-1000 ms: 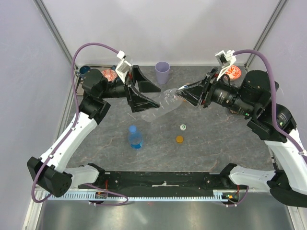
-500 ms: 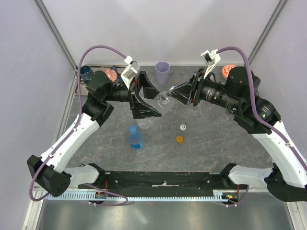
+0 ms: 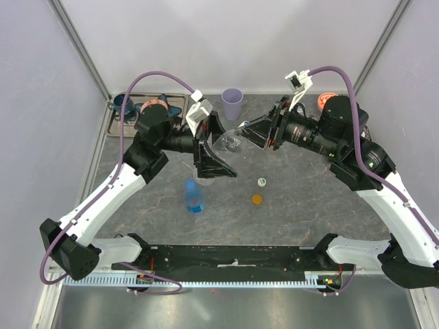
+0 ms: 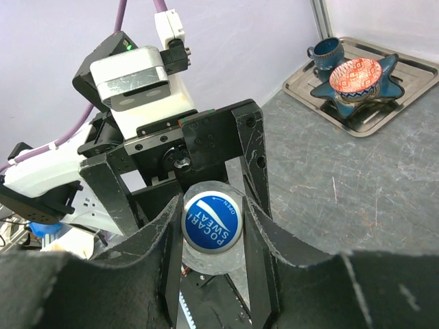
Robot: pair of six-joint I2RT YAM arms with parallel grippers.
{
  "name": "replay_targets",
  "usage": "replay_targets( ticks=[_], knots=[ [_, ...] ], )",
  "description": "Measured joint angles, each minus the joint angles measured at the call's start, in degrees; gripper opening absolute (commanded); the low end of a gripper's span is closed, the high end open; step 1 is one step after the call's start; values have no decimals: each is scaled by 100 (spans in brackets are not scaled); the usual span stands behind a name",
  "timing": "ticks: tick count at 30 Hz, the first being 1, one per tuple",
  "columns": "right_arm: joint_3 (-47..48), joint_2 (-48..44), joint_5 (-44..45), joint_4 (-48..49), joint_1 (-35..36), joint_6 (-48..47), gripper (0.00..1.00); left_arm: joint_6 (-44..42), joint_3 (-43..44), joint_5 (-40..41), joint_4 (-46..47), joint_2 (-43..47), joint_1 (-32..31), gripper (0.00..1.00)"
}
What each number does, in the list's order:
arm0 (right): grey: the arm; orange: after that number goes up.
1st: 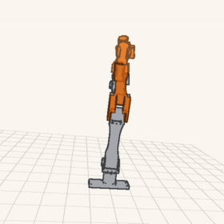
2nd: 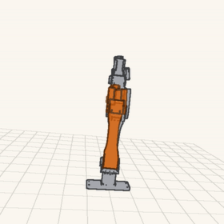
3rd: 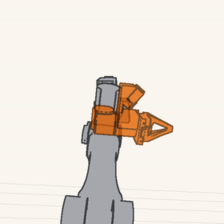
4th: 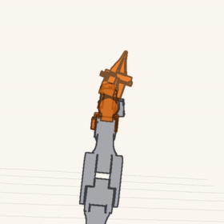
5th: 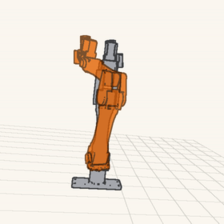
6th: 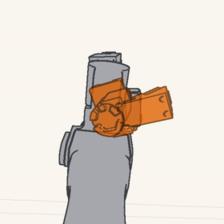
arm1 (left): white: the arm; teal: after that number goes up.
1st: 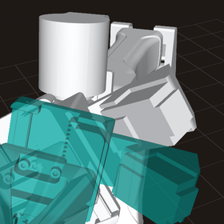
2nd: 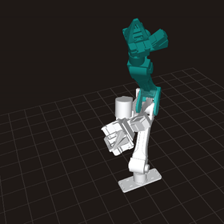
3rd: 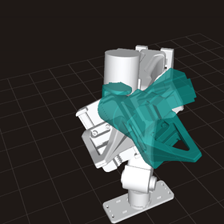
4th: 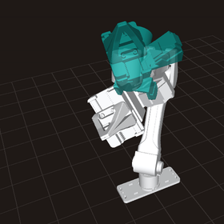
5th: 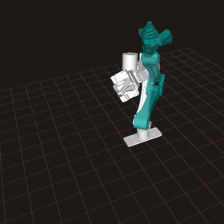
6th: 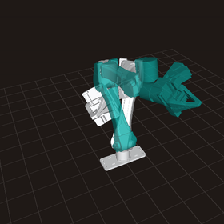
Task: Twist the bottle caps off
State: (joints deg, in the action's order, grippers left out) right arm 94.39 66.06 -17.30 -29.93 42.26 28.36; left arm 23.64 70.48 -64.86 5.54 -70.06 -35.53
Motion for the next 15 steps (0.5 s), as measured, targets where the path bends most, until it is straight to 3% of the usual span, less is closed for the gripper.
replay_targets(
  ticks=[2,9,11,12,13,15],
  knots=[
    [-52,-2,-4,33,-2,-2,0,-48,-26,33,-55,-4,-2,89],
    [-170,-20,-48,103,-11,22,0,-155,-59,79,-221,-35,-2,51],
    [-201,-24,-50,125,-11,22,0,-177,-63,87,-269,-42,-17,48],
    [-212,-24,-48,122,-11,20,7,-195,-76,92,-282,-42,-24,48],
    [-212,-24,-42,118,-11,17,33,-210,-81,98,-291,-42,-24,48],
    [-212,-24,-26,118,-11,9,53,-256,-85,164,-306,-37,-24,48]
  ],
)
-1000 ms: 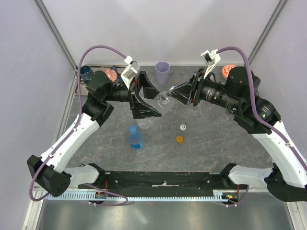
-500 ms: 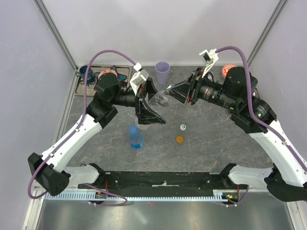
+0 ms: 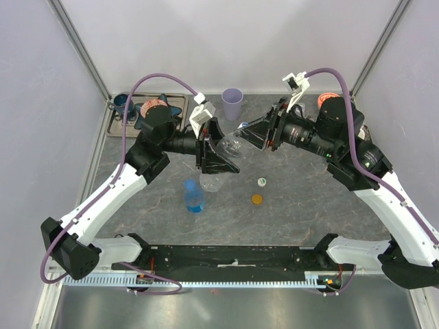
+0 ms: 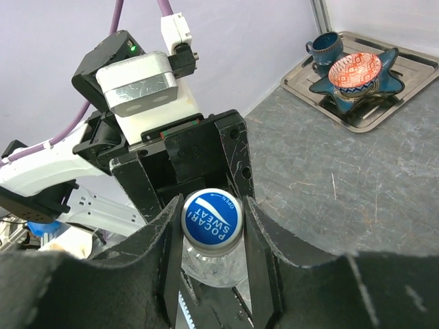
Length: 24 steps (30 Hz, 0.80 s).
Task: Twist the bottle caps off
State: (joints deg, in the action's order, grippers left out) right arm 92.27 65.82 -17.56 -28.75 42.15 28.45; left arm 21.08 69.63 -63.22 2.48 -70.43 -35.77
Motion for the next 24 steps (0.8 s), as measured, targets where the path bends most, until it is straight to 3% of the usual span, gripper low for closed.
replay_targets(
  ticks=[1,4,6,17,24],
  knots=[
    [0,0,15,-4,0,2,67,-24,-7,42,-7,11,0,48],
    [28,0,199,-90,2,0,84,-240,-63,382,-101,92,-31,49],
    [103,2,400,-181,4,0,88,-450,-68,754,-273,153,-72,48],
    [271,-107,1818,-260,4,175,81,-1755,-144,4124,-874,404,-1318,46],
    [271,-2,2218,-328,4,393,74,-2068,-188,5770,-929,407,-1606,42]
  ],
)
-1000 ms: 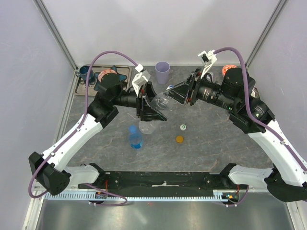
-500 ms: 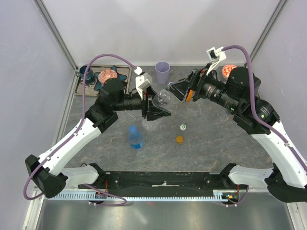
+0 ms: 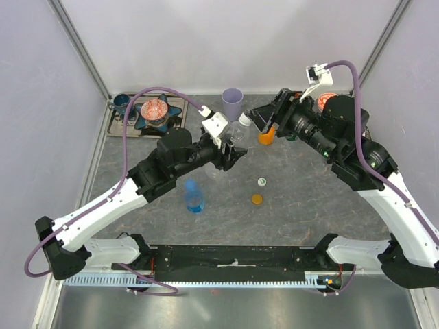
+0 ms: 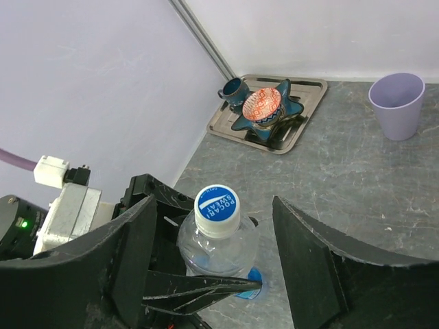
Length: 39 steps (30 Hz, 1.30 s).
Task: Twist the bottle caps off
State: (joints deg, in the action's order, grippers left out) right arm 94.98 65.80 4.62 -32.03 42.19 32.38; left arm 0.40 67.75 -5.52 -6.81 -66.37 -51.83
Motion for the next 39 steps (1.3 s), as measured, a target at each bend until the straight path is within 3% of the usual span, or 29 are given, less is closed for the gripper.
replay_targets(
  ticks=[8,23,31,35,39],
  knots=[
    [0,240,35,7,50,116,70,-140,-4,861,0,0,-227,41],
    [-26,492,103,90,210,166,49,-219,-50,1130,0,0,-317,41],
    [-173,476,168,175,210,151,27,-223,-74,1150,-20,0,-315,41],
    [-299,420,164,247,210,144,0,-223,-96,1147,-39,0,-315,41],
    [-472,319,96,332,210,55,0,-223,-162,1054,-28,17,-315,41]
  ],
)
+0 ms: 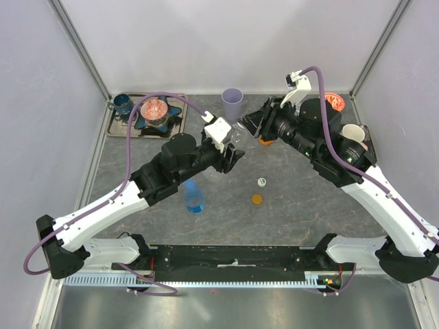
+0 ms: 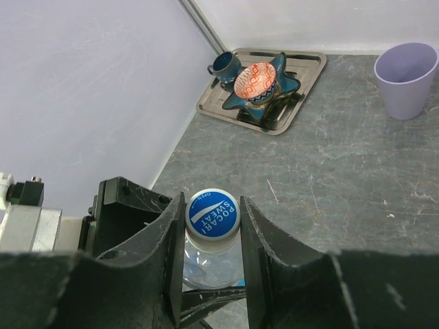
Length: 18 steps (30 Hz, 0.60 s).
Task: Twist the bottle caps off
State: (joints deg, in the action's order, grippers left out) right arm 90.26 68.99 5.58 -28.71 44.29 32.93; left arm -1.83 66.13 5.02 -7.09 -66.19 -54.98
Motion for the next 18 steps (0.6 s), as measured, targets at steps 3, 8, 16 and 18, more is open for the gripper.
replay_targets(
  ticks=[3,8,16,18],
  knots=[
    [-184,-138,-105,35,0,-129,0,0,-92,-302,-22,68,28,39],
    [-343,-450,-337,-26,4,-461,0,118,-107,-1574,-48,116,254,38],
    [-400,-850,-1552,111,11,-1056,0,1344,-232,-4819,693,111,1038,38],
    [-402,-898,-1998,249,11,-1182,0,1840,-293,-5547,1132,72,1215,38]
  ],
)
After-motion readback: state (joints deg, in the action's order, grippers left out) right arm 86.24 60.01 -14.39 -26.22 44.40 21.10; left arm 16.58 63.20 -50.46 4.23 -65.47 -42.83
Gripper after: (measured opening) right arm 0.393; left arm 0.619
